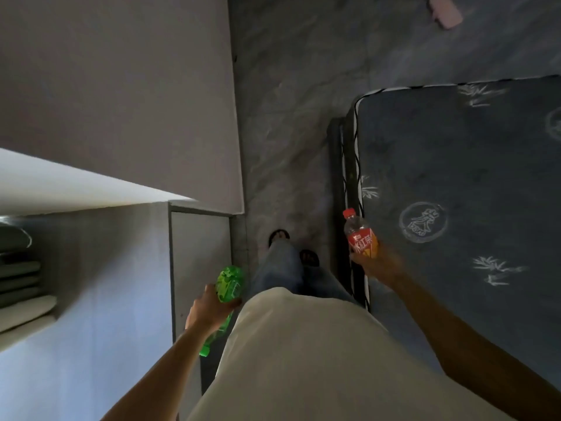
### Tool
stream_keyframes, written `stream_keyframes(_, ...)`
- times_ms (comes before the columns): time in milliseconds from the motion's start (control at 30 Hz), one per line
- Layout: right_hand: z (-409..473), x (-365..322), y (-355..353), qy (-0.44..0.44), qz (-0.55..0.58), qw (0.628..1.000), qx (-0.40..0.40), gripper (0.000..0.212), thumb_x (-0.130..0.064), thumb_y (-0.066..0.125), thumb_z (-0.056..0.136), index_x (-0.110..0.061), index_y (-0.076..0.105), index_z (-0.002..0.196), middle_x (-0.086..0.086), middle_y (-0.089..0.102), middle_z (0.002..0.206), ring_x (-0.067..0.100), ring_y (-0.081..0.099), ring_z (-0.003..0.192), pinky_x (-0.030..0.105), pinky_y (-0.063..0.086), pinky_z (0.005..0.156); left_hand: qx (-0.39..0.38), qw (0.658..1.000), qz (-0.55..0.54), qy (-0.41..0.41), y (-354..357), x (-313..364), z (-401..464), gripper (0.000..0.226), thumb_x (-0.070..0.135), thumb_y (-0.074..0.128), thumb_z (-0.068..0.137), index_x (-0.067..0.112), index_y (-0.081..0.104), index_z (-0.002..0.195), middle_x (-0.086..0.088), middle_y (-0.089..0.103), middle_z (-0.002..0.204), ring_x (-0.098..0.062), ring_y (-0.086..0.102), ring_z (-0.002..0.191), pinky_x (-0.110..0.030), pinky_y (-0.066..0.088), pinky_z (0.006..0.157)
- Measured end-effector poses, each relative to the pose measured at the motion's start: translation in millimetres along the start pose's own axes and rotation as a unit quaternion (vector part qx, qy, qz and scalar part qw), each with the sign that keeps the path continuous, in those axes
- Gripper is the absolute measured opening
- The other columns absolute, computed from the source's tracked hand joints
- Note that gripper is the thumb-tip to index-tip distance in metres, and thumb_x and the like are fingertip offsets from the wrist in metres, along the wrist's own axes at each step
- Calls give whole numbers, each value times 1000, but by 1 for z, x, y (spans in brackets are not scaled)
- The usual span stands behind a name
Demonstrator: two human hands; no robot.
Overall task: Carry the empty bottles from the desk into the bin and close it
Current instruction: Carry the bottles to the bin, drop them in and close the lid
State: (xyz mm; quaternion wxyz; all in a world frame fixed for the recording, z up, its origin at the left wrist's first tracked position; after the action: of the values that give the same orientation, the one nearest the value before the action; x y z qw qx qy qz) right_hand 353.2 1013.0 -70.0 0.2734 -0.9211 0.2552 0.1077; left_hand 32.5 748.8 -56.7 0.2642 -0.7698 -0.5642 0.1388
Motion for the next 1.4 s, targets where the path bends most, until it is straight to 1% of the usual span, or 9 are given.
stream_keyframes(100, 42, -56, -26, -25, -18, 999, 13, 59, -49, 81, 73, -17, 61, 119, 11, 70, 107, 32, 69, 97, 49, 57, 90, -8, 1000, -14, -14, -19, 22, 24, 81, 61, 76, 78, 18, 47, 139, -10, 71, 117, -18, 62, 78, -25, 47, 57)
stream_keyframes(233, 86, -119, -57, -57, -68, 996, 15, 61, -46, 80, 76, -15, 58, 124, 8, 69, 104, 28, 69, 92, 35, 53, 73, -21, 999, -30, -38, -61, 75, 63, 78, 62, 75, 77, 19, 48, 136, -13, 71, 113, -27, 66, 83, -35, 51, 68)
stream_keyframes(433, 119, -163, -100, 16, -113, 993, 10, 71, -57, 77, 77, -15, 54, 129, 12, 69, 112, 31, 68, 98, 44, 55, 89, -6, 999, -45, -21, -142, 198, 126, 72, 55, 78, 75, 14, 52, 128, -21, 67, 118, -40, 66, 105, -42, 55, 85)
stream_keyframes(600, 144, -176, -130, 51, -94, 994, 11, 63, -62, 75, 76, -11, 62, 111, 10, 73, 90, 25, 72, 79, 43, 60, 80, -8, 997, -41, 66, -198, 328, 174, 77, 55, 77, 75, 14, 49, 133, -16, 65, 124, -37, 64, 110, -42, 52, 91)
stream_keyframes(733, 172, -190, -155, 76, -95, 992, 22, 53, -55, 76, 77, -10, 69, 105, 12, 74, 89, 31, 71, 83, 35, 53, 75, 0, 989, 0, 145, -237, 427, 212, 74, 61, 76, 72, 16, 50, 125, -16, 66, 120, -36, 64, 107, -43, 54, 87)
stream_keyframes(867, 208, -216, -188, 104, -55, 993, 30, 55, -58, 74, 78, -12, 67, 107, 10, 71, 91, 29, 63, 79, 33, 47, 76, -5, 984, 51, 173, -272, 508, 247, 79, 65, 73, 71, 18, 47, 129, -14, 65, 120, -35, 65, 105, -44, 55, 87)
stream_keyframes(1133, 305, -327, -285, 119, 33, 991, 49, 60, -50, 81, 75, -9, 64, 115, 16, 73, 101, 32, 69, 90, 37, 53, 83, -31, 980, 105, 165, -337, 593, 301, 83, 65, 75, 72, 17, 48, 134, -16, 67, 123, -34, 66, 106, -35, 51, 79)
stream_keyframes(1267, 358, -392, -338, 89, 53, 993, 65, 55, -50, 79, 77, -10, 64, 112, 16, 73, 98, 33, 71, 89, 45, 57, 85, -27, 985, 128, 115, -366, 626, 329, 76, 60, 78, 69, 16, 51, 125, -16, 68, 116, -35, 67, 100, -40, 55, 83)
stream_keyframes(1400, 404, -445, -386, 70, 52, 993, 80, 58, -58, 77, 74, -11, 66, 107, 13, 73, 94, 34, 71, 91, 42, 57, 83, -39, 983, 156, 94, -397, 663, 362, 79, 61, 79, 69, 16, 50, 127, -11, 67, 110, -27, 61, 84, -33, 47, 70)
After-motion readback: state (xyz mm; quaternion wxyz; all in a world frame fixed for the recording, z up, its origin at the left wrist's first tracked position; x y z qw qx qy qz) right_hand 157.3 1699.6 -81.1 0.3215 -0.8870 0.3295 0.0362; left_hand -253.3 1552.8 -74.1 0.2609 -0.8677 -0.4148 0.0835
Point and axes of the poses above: each hand's wrist, its own z-axis towards the middle knuckle, its own y-axis out of the palm, x = y × z, the point moved 1 cm from there along z, towards the middle knuckle
